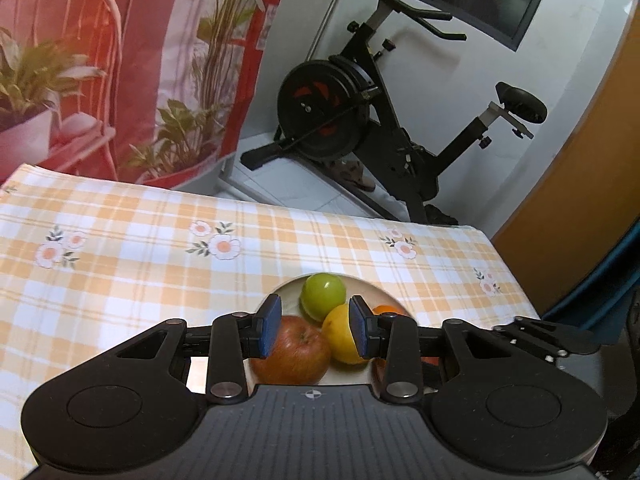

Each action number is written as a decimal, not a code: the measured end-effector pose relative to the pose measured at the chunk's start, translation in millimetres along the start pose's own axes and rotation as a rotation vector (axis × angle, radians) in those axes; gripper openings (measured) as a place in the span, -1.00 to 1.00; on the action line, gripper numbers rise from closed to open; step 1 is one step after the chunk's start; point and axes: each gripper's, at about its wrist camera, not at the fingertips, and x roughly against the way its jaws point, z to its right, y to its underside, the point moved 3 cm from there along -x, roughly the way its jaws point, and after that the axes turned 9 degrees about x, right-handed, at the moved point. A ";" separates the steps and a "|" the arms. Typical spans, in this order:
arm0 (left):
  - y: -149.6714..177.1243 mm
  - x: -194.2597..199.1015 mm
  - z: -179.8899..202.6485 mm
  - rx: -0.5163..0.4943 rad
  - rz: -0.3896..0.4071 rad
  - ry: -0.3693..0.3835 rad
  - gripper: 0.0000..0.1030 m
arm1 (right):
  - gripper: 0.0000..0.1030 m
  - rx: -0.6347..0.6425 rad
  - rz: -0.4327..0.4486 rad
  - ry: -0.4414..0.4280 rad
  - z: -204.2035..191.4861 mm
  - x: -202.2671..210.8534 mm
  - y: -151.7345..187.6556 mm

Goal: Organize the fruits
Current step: 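Lower the lemon onto the plate beside the green apple and open the left gripper, then withdraw the left gripper from the plate toward the loose fruit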

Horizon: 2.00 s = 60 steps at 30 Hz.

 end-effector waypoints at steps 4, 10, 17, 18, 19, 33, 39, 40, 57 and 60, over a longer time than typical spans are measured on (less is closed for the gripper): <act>9.1 17.4 -4.7 -0.027 0.028 -0.020 -0.25 | -0.08 -0.028 0.041 0.014 -12.2 18.2 10.0; 24.0 42.5 -10.2 -0.055 0.079 -0.057 -0.24 | -0.08 -0.064 0.085 0.020 -34.7 36.2 24.6; 47.8 65.5 -12.3 -0.094 0.124 -0.098 -0.24 | -0.08 -0.113 0.129 0.031 -50.5 51.8 40.2; 49.8 68.4 -13.0 -0.091 0.129 -0.100 -0.23 | -0.08 -0.119 0.134 0.036 -51.7 53.9 42.2; 52.9 71.7 -13.8 -0.086 0.135 -0.100 -0.23 | -0.08 -0.126 0.139 0.040 -52.3 55.6 43.8; 80.8 105.3 -24.9 -0.006 0.234 -0.141 -0.23 | -0.08 -0.191 0.183 0.054 -64.6 65.9 67.1; 90.6 103.9 -38.7 0.051 0.216 -0.148 -0.23 | -0.08 -0.190 0.166 0.055 -71.2 63.1 75.5; 92.6 102.9 -39.6 0.054 0.210 -0.148 -0.23 | -0.08 -0.187 0.163 0.055 -72.6 62.5 76.5; 118.1 85.2 -41.4 0.061 0.129 -0.121 -0.23 | -0.08 -0.059 0.110 -0.017 -95.7 57.1 76.2; 119.2 82.0 -43.6 0.067 0.119 -0.118 -0.23 | -0.08 -0.027 0.094 -0.041 -101.3 54.6 75.2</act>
